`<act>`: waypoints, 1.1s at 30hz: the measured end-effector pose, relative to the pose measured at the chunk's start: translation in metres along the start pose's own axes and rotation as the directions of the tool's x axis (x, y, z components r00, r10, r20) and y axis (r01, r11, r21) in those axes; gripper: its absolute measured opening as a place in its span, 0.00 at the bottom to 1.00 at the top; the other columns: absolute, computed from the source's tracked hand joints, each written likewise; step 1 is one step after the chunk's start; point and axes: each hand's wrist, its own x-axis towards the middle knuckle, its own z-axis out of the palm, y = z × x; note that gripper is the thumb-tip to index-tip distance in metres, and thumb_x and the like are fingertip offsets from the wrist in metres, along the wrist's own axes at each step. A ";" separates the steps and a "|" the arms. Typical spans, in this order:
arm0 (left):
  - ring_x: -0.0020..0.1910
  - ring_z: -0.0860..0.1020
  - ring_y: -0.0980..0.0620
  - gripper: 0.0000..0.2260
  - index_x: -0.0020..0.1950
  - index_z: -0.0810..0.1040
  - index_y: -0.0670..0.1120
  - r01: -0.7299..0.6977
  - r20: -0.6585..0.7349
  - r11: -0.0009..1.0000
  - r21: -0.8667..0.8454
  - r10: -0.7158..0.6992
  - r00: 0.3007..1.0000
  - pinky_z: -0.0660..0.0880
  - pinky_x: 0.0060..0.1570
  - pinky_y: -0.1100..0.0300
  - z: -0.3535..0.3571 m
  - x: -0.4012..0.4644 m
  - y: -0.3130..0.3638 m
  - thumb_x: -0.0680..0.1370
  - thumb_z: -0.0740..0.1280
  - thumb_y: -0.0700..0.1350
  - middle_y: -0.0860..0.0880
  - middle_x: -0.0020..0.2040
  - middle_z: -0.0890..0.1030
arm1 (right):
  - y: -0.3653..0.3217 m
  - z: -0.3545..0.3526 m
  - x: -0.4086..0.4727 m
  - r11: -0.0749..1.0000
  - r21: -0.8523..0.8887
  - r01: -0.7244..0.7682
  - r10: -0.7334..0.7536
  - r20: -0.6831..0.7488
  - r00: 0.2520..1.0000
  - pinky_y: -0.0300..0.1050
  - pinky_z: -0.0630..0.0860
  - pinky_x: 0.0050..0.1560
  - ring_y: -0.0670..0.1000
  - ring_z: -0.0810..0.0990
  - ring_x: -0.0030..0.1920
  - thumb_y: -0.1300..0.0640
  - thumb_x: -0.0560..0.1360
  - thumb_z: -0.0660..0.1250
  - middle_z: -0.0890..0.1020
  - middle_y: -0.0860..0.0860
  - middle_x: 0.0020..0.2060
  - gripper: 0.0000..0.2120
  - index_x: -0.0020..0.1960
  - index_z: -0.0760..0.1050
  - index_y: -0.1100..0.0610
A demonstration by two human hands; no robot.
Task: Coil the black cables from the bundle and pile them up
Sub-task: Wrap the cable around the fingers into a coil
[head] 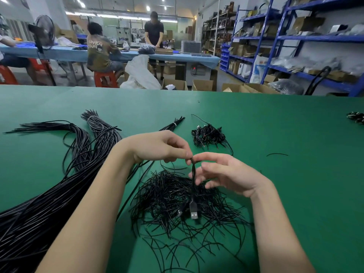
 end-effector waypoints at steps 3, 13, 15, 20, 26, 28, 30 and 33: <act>0.38 0.66 0.49 0.09 0.45 0.84 0.44 -0.051 0.003 0.997 -0.061 0.051 0.999 0.66 0.39 0.63 0.000 0.000 0.002 0.81 0.67 0.45 0.44 0.37 0.73 | -0.001 0.005 0.003 0.998 0.048 0.042 -0.040 -0.032 0.999 0.38 0.82 0.40 0.50 0.85 0.42 0.60 0.74 0.71 0.86 0.57 0.49 0.14 0.58 0.77 0.62; 0.36 0.68 0.53 0.07 0.45 0.85 0.52 -0.180 -0.009 0.974 -0.141 0.180 0.984 0.66 0.37 0.65 0.003 0.002 0.006 0.80 0.68 0.46 0.48 0.38 0.77 | -0.002 0.032 0.027 0.995 -0.099 -0.015 -0.012 -0.260 0.965 0.34 0.78 0.31 0.51 0.87 0.38 0.57 0.81 0.69 0.88 0.53 0.43 0.07 0.55 0.80 0.60; 0.35 0.66 0.53 0.08 0.45 0.85 0.51 -0.195 0.010 0.968 -0.160 0.199 0.980 0.65 0.36 0.65 0.001 -0.001 0.007 0.80 0.67 0.45 0.48 0.36 0.75 | -0.001 0.033 0.030 0.995 -0.097 -0.018 -0.014 -0.316 0.949 0.35 0.79 0.31 0.52 0.88 0.39 0.56 0.80 0.70 0.88 0.54 0.43 0.10 0.56 0.81 0.62; 0.32 0.60 0.52 0.10 0.43 0.85 0.48 -0.124 0.041 0.985 -0.119 0.129 0.991 0.59 0.34 0.64 -0.020 -0.022 0.004 0.78 0.68 0.51 0.49 0.31 0.69 | -0.003 0.021 0.029 0.994 0.064 0.084 -0.043 -0.491 0.870 0.37 0.81 0.35 0.54 0.88 0.43 0.59 0.79 0.70 0.88 0.54 0.43 0.06 0.55 0.79 0.60; 0.29 0.62 0.54 0.20 0.32 0.85 0.48 0.256 0.047 0.963 0.088 -0.260 0.964 0.62 0.33 0.69 -0.031 -0.030 -0.004 0.75 0.69 0.61 0.56 0.25 0.73 | -0.004 0.006 0.021 0.955 0.225 0.193 -0.036 -0.560 0.828 0.42 0.84 0.41 0.57 0.88 0.48 0.58 0.80 0.70 0.88 0.57 0.46 0.10 0.58 0.78 0.64; 0.27 0.64 0.55 0.18 0.33 0.86 0.49 0.403 0.029 0.895 0.191 -0.416 0.909 0.65 0.31 0.71 -0.031 -0.027 -0.007 0.74 0.70 0.61 0.55 0.26 0.72 | -0.002 0.006 0.021 0.945 0.249 0.213 -0.031 -0.579 0.815 0.42 0.84 0.41 0.57 0.88 0.47 0.59 0.79 0.71 0.88 0.58 0.47 0.09 0.56 0.78 0.63; 0.28 0.67 0.54 0.17 0.34 0.86 0.52 0.530 -0.017 0.784 0.324 -0.555 0.832 0.67 0.35 0.67 -0.032 -0.024 -0.010 0.72 0.72 0.63 0.55 0.25 0.72 | -0.001 0.005 0.022 0.943 0.251 0.218 -0.028 -0.594 0.804 0.41 0.83 0.40 0.56 0.88 0.45 0.62 0.78 0.71 0.88 0.57 0.46 0.05 0.53 0.78 0.61; 0.31 0.74 0.54 0.15 0.38 0.86 0.54 0.652 -0.172 0.602 0.461 -0.660 0.731 0.73 0.40 0.61 -0.035 -0.020 -0.022 0.72 0.72 0.64 0.57 0.26 0.77 | 0.000 0.006 0.023 0.950 0.234 0.205 -0.026 -0.598 0.801 0.39 0.82 0.38 0.53 0.88 0.41 0.65 0.78 0.70 0.88 0.55 0.42 0.04 0.52 0.78 0.60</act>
